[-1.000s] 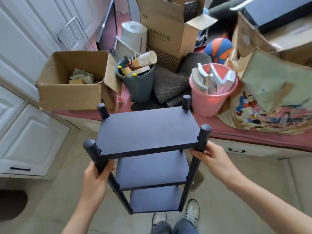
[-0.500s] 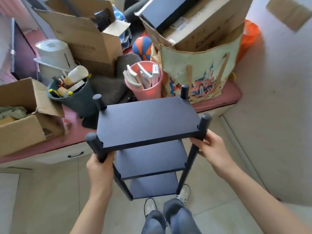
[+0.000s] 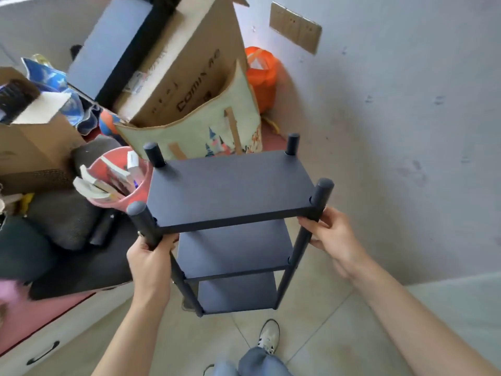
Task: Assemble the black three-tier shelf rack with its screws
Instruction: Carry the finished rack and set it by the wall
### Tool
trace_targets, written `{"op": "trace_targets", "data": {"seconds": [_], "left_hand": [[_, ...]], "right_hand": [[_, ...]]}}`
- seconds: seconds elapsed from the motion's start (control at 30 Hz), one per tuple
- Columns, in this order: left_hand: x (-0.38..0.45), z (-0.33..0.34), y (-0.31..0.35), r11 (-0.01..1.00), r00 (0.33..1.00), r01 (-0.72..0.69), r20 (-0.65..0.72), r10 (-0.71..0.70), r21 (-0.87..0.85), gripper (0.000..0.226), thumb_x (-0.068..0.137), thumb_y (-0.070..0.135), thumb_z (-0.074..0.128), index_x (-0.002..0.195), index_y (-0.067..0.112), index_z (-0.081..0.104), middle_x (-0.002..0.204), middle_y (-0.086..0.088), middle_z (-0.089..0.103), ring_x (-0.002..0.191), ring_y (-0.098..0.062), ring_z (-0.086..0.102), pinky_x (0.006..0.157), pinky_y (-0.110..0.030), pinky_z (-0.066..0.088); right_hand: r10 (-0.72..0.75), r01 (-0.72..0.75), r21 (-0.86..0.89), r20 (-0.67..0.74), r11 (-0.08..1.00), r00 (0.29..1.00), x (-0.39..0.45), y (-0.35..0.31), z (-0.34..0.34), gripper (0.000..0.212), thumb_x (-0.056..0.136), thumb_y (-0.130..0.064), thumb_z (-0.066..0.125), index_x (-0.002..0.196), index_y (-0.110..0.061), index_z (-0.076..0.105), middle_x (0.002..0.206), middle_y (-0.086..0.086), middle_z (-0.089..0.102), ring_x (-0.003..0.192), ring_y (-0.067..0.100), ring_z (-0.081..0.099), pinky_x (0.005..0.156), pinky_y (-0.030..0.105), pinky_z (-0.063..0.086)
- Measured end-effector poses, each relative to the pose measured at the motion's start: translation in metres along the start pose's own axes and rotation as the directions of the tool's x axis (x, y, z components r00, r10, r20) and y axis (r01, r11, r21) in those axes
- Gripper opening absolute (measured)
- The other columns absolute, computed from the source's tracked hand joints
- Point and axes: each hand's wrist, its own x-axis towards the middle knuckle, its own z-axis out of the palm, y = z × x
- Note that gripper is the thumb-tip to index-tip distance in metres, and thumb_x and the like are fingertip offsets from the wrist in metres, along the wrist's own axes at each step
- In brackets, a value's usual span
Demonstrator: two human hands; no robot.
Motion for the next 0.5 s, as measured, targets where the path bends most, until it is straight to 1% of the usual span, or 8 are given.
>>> {"op": "trace_targets", "data": {"seconds": [0.07, 0.17, 0.23, 0.33, 0.43, 0.5], "left_hand": [[0.001, 0.036, 0.003, 1.000, 0.999, -0.011, 0.033, 0.011, -0.010, 0.037, 0.083, -0.004, 0.064, 0.062, 0.026, 0.070, 0.060, 0.022, 0.062, 0.055, 0.007, 0.054, 0.052, -0.007, 0.042], [0.004, 0.085, 0.006, 1.000, 0.999, -0.008, 0.047, 0.009, -0.008, 0.033, 0.083, -0.010, 0.060, 0.066, 0.018, 0.059, 0.052, 0.023, 0.056, 0.048, 0.006, 0.047, 0.047, -0.008, 0.038], [0.006, 0.118, 0.005, 1.000, 0.998, -0.010, 0.059, 0.010, -0.002, 0.031, 0.083, -0.011, 0.058, 0.067, 0.016, 0.057, 0.051, 0.023, 0.054, 0.047, 0.006, 0.045, 0.046, -0.008, 0.037], [0.007, 0.159, 0.009, 0.999, 0.996, -0.001, 0.091, 0.005, -0.045, 0.026, 0.078, -0.004, 0.061, 0.069, 0.020, 0.061, 0.055, 0.021, 0.058, 0.050, 0.005, 0.048, 0.049, -0.011, 0.040], [0.015, 0.204, 0.010, 0.998, 0.989, 0.028, 0.148, -0.019, -0.054, 0.025, 0.074, 0.002, 0.063, 0.065, 0.025, 0.068, 0.060, 0.019, 0.062, 0.055, 0.003, 0.052, 0.053, -0.015, 0.043], [0.022, 0.232, 0.011, 0.997, 0.986, 0.048, 0.164, -0.039, -0.054, 0.024, 0.070, 0.009, 0.065, 0.063, 0.031, 0.070, 0.063, 0.019, 0.064, 0.058, 0.001, 0.054, 0.054, -0.015, 0.043]], "right_hand": [[0.004, -0.004, 0.010, -0.027, 1.000, 1.000, 0.012, -0.004, -0.027, 0.016, 0.094, -0.007, 0.065, 0.097, -0.023, 0.065, 0.082, -0.020, 0.074, 0.079, -0.004, 0.070, 0.063, 0.017, 0.056], [0.011, -0.010, 0.015, -0.078, 1.000, 0.997, 0.031, -0.011, -0.063, 0.016, 0.093, -0.007, 0.065, 0.096, -0.023, 0.064, 0.080, -0.020, 0.073, 0.078, -0.003, 0.069, 0.070, 0.021, 0.059], [0.019, -0.016, 0.033, -0.112, 0.999, 0.993, 0.044, -0.015, -0.087, 0.017, 0.092, -0.007, 0.066, 0.097, -0.024, 0.064, 0.081, -0.019, 0.074, 0.079, -0.002, 0.070, 0.071, 0.021, 0.058], [0.040, -0.029, 0.070, -0.160, 0.997, 0.986, 0.063, -0.022, -0.115, 0.018, 0.092, -0.006, 0.066, 0.097, -0.023, 0.064, 0.081, -0.018, 0.074, 0.079, 0.000, 0.070, 0.072, 0.022, 0.058], [0.058, -0.044, 0.077, -0.191, 0.996, 0.980, 0.088, -0.030, -0.145, 0.016, 0.092, -0.005, 0.066, 0.097, -0.020, 0.065, 0.082, -0.016, 0.074, 0.086, 0.006, 0.069, 0.081, 0.031, 0.056], [0.063, -0.050, 0.075, -0.195, 0.996, 0.979, 0.107, -0.038, -0.163, 0.014, 0.092, -0.005, 0.065, 0.100, -0.017, 0.065, 0.086, -0.011, 0.074, 0.088, 0.008, 0.069, 0.083, 0.031, 0.057]]}}
